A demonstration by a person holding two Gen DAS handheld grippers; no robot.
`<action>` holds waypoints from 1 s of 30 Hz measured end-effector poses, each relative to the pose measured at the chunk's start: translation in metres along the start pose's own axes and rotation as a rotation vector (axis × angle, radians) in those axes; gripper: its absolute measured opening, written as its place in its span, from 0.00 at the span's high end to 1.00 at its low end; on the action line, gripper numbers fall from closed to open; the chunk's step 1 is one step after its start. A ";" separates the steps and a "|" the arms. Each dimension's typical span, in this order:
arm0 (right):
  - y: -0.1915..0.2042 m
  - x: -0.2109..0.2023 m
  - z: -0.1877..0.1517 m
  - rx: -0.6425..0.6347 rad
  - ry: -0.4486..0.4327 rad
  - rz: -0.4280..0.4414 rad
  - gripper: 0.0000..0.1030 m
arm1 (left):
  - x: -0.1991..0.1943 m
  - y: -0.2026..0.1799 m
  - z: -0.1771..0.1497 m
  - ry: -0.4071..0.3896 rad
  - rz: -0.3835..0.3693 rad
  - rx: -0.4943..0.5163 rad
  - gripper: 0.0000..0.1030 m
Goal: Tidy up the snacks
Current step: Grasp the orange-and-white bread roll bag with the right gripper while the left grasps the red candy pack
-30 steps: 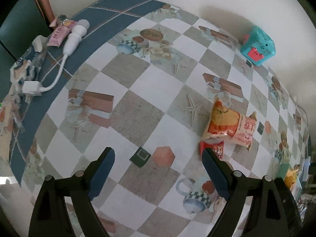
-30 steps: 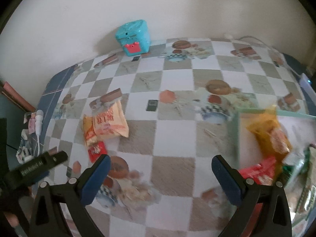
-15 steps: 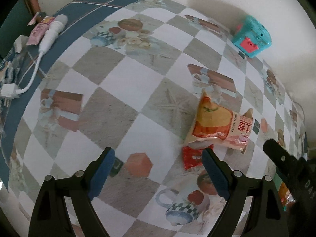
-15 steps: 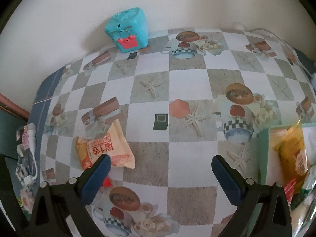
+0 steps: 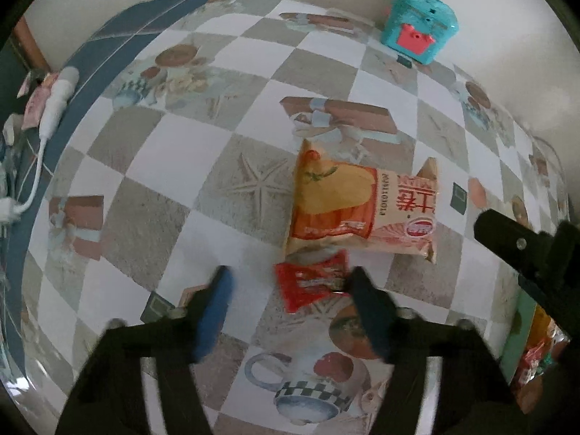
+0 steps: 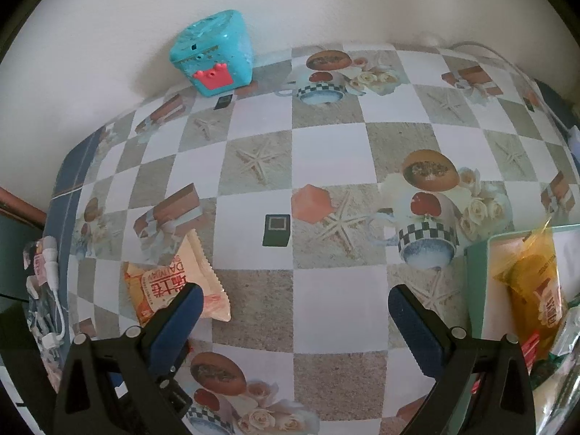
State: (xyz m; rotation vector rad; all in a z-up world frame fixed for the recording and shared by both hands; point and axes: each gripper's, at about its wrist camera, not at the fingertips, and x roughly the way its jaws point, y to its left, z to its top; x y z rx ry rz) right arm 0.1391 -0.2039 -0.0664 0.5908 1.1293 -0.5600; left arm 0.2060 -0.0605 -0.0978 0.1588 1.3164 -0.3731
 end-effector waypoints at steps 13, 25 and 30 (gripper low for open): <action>0.015 -0.004 0.006 -0.019 0.000 -0.002 0.00 | -0.007 0.029 -0.005 0.000 -0.018 -0.072 0.72; 0.071 0.000 -0.004 -0.170 -0.007 -0.005 0.00 | -0.023 0.109 -0.001 -0.022 0.008 -0.348 0.72; 0.094 0.010 -0.009 -0.220 0.013 0.011 0.00 | -0.031 0.136 -0.004 -0.032 0.014 -0.427 0.72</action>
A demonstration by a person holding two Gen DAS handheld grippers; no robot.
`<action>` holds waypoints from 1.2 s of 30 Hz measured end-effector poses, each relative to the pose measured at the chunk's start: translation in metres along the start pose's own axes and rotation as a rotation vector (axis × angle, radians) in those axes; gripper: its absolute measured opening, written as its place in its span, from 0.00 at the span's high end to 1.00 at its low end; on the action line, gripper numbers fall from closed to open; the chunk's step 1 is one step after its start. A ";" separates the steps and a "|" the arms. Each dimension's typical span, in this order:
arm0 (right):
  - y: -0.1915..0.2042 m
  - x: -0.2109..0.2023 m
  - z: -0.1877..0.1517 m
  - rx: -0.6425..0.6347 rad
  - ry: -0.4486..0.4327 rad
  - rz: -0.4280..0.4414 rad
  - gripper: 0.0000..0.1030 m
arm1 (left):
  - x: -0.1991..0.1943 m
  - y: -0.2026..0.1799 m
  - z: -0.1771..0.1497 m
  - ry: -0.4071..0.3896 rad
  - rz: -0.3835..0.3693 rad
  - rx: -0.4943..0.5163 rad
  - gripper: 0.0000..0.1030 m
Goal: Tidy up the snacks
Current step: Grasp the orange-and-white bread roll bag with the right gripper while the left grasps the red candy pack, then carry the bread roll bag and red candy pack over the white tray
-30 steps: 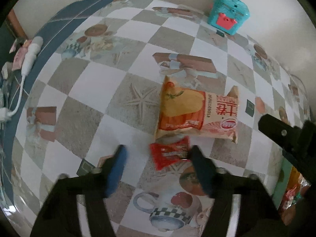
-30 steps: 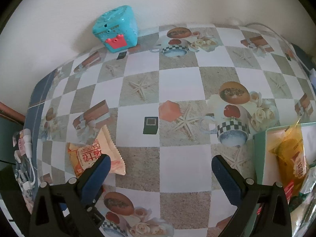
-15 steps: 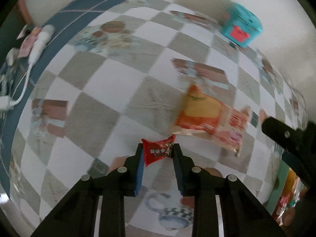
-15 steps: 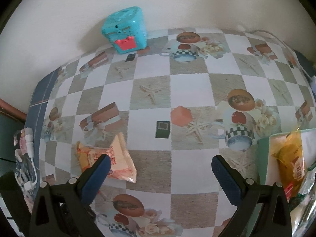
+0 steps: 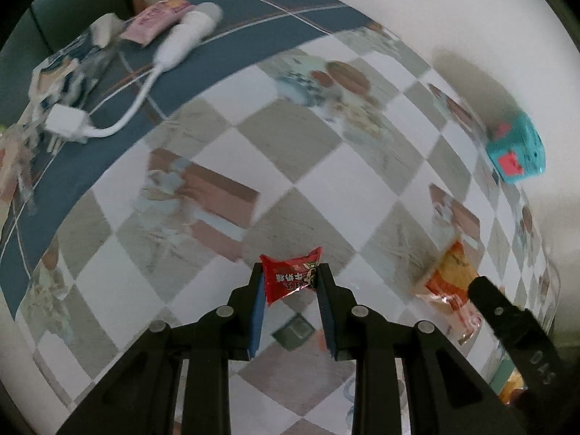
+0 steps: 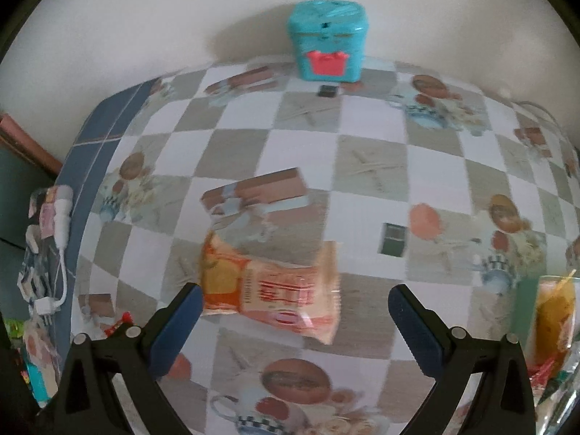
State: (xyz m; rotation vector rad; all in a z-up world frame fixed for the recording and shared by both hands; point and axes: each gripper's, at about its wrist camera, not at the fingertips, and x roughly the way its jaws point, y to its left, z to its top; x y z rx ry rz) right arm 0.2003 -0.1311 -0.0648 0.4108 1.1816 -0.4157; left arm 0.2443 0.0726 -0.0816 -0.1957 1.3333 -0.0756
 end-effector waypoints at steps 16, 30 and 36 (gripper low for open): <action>0.028 0.035 -0.002 -0.062 0.034 -0.077 0.05 | -0.005 0.023 0.001 0.024 -0.002 -0.037 0.72; 0.010 0.017 -0.019 -0.033 0.023 -0.061 0.23 | -0.010 0.002 0.002 0.010 0.009 0.002 0.72; -0.002 -0.007 -0.038 -0.045 0.011 -0.052 0.24 | -0.027 -0.009 -0.006 -0.015 0.019 0.035 0.72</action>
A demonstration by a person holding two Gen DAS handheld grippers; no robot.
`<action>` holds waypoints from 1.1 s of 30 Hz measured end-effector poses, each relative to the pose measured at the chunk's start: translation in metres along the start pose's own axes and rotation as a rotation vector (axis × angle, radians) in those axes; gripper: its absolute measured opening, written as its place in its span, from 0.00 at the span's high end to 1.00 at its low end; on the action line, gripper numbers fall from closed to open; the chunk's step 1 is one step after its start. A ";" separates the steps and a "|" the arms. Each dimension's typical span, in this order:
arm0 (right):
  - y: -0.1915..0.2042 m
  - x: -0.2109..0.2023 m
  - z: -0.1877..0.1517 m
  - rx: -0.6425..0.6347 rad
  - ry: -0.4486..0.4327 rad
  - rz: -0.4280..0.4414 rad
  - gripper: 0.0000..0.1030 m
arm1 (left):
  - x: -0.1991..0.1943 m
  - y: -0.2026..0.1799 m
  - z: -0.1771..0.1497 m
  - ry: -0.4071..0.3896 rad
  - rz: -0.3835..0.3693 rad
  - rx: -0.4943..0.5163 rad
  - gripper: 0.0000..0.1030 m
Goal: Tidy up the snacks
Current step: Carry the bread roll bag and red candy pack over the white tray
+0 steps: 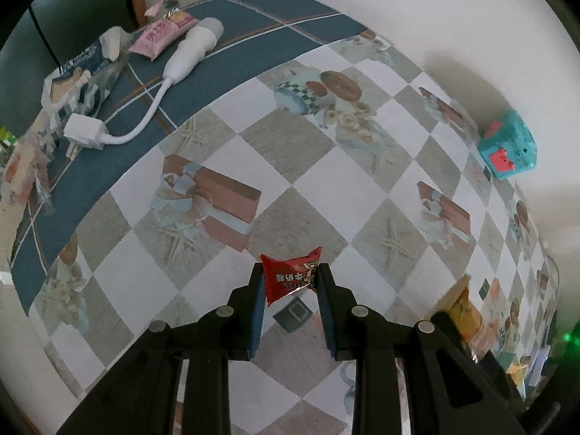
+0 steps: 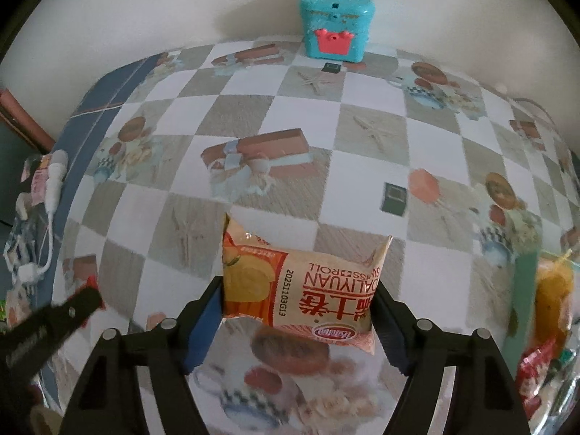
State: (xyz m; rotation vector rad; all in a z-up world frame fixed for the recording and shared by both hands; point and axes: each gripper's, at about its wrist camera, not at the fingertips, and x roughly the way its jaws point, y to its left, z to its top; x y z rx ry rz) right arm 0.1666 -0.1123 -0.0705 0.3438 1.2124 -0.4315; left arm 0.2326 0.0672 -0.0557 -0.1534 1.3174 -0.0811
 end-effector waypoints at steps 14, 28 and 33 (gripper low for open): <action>-0.048 -0.086 -0.051 0.065 -0.074 -0.041 0.24 | -0.060 -0.025 -0.027 -0.115 0.031 0.105 0.72; -0.110 -0.133 -0.103 0.246 -0.137 -0.089 0.24 | -0.091 -0.064 -0.075 -0.137 -0.056 0.233 0.72; -0.130 -0.144 -0.118 0.300 -0.156 -0.072 0.24 | -0.104 -0.084 -0.093 -0.164 -0.070 0.295 0.72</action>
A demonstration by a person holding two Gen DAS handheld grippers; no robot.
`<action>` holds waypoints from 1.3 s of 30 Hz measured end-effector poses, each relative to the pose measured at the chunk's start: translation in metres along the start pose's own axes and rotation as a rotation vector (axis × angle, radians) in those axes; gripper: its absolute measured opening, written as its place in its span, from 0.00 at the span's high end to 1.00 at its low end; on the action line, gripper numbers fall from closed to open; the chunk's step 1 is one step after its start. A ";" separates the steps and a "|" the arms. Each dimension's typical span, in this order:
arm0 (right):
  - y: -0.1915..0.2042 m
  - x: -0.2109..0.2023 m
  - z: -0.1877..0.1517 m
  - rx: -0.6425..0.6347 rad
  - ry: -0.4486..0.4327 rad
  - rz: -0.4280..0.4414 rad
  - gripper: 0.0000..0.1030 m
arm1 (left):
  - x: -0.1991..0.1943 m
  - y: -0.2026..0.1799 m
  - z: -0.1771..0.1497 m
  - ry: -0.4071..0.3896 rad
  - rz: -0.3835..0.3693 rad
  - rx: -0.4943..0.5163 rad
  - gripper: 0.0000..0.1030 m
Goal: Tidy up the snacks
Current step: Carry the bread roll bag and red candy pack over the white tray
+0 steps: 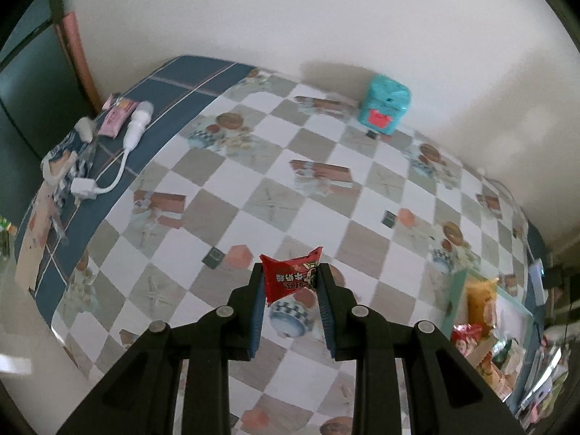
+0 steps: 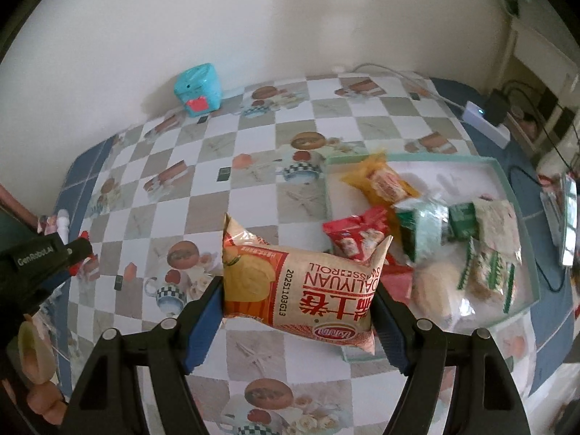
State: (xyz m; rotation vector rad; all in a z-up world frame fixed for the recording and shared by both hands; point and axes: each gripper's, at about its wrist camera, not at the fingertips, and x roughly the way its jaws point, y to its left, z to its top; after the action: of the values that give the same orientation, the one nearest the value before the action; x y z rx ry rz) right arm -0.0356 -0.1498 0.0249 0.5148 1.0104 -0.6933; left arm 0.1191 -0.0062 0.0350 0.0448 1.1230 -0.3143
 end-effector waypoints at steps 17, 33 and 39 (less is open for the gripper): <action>-0.085 -0.010 0.011 0.200 -0.005 0.014 0.24 | -0.029 -0.072 -0.024 -0.040 -0.057 0.166 0.72; -0.173 -0.005 0.020 0.383 0.010 -0.018 0.24 | -0.019 -0.162 -0.073 -0.002 -0.070 0.420 0.72; -0.193 0.003 0.021 0.416 0.030 -0.039 0.23 | -0.012 -0.185 -0.088 0.027 -0.123 0.467 0.72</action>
State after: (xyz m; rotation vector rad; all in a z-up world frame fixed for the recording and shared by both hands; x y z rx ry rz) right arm -0.1634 -0.2962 0.0174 0.8704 0.9078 -0.9395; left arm -0.0129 -0.1630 0.0293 0.3943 1.0613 -0.6830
